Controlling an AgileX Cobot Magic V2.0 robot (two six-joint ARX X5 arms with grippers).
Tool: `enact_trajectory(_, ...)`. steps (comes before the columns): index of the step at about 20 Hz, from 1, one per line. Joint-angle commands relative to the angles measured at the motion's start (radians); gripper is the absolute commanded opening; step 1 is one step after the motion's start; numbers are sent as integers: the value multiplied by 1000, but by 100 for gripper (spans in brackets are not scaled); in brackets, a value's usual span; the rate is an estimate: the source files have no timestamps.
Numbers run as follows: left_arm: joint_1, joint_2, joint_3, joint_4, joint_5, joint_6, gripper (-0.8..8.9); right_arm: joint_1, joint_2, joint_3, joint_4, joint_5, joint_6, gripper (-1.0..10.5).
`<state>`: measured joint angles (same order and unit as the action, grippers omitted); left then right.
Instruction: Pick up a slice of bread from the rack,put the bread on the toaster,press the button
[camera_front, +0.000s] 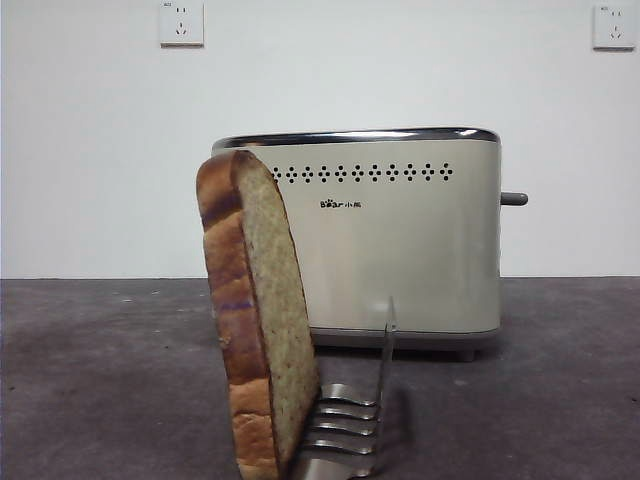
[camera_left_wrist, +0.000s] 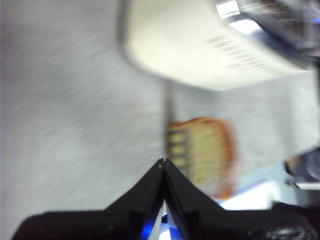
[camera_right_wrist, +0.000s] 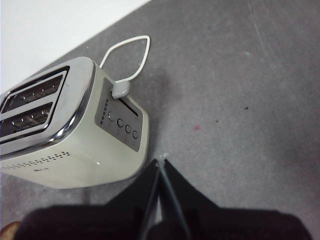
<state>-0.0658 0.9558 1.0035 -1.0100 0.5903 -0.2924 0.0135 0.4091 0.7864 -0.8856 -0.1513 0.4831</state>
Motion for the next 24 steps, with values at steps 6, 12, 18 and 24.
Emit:
enact_trajectory(6,-44,95,136,-40,57,32,6,0,124,122,-93,-101,-74,1)
enact_trajectory(12,-171,196,233,-114,22,31,261,0,215,209,-145,-109,-154,2)
enact_trajectory(18,-352,295,261,-150,-121,32,451,0,270,226,-142,-110,-167,1)
enact_trajectory(24,-498,378,261,-85,-194,-23,451,0,275,226,-141,-110,-171,1)
